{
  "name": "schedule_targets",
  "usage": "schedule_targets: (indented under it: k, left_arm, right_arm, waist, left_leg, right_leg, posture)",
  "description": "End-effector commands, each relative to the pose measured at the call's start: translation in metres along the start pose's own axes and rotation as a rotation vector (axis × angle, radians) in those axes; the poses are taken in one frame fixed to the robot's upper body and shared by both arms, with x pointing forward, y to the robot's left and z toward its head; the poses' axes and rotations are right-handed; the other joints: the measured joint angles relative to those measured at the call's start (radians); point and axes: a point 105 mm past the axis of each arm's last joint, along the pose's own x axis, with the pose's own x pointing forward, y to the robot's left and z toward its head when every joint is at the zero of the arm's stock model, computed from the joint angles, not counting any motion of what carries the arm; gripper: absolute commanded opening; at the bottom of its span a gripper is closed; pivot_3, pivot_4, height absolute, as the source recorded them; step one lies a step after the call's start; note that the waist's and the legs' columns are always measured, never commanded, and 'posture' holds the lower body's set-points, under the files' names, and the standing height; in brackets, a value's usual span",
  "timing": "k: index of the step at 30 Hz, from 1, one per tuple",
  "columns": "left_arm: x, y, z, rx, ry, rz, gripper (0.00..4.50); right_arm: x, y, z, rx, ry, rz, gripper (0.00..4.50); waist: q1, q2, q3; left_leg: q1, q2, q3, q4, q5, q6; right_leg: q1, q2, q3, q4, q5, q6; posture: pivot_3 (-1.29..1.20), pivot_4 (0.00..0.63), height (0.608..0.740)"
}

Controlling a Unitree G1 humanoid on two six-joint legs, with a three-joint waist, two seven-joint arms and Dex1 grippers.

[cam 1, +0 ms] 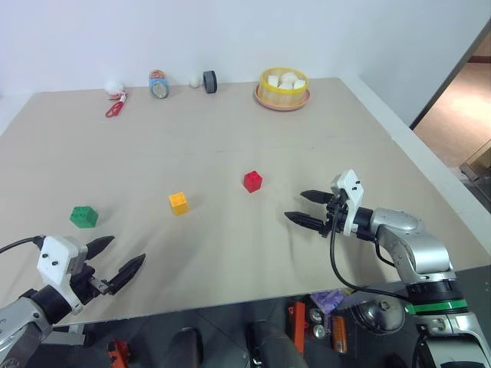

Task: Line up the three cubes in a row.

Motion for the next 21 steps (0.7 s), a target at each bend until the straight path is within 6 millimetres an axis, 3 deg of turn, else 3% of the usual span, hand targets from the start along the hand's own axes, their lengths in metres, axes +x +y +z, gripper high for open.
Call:
schedule_targets:
  k: [1,7,13,21]
  left_arm:
    - [0.001,-0.003,0.013,0.032,-0.048,-0.046,4.50]
    - [0.023,-0.022,0.048,0.108,-0.169,-0.245,4.50]
    - [0.052,-0.048,0.070,0.182,-0.220,-0.428,4.50]
    - [0.075,-0.063,0.078,0.200,-0.249,-0.513,4.50]
  right_arm:
    - [-0.005,-0.004,0.013,-0.051,-0.036,-0.043,4.42]
    - [0.019,-0.015,0.015,-0.091,-0.020,-0.179,4.42]
    - [0.040,-0.026,0.015,-0.164,0.016,-0.241,4.42]
    - [0.069,-0.003,0.013,-0.193,0.002,-0.174,4.42]
  waist:
    - [0.000,0.000,0.000]
    - [0.001,-0.001,-0.001]
    - [0.001,-0.001,-0.001]
    - [-0.002,-0.001,-0.001]
  left_leg:
    - [0.000,0.000,0.000,0.000,0.000,0.000]
    - [0.000,0.000,-0.001,0.000,0.000,0.000]
    - [0.000,0.000,0.002,0.000,0.000,0.000]
    - [0.000,0.000,0.003,-0.001,0.000,0.000]
  right_leg:
    - [0.000,0.000,0.000,0.000,0.000,0.000]
    - [0.000,0.000,0.000,0.000,0.001,0.000]
    - [0.000,0.000,0.002,0.000,0.002,0.002]
    - [0.000,0.001,0.004,0.001,0.005,0.008]
  posture:
    - [0.00,0.150,0.740]
    - [0.00,0.150,0.740]
    - [0.00,0.150,0.740]
    - [0.00,0.150,0.740]
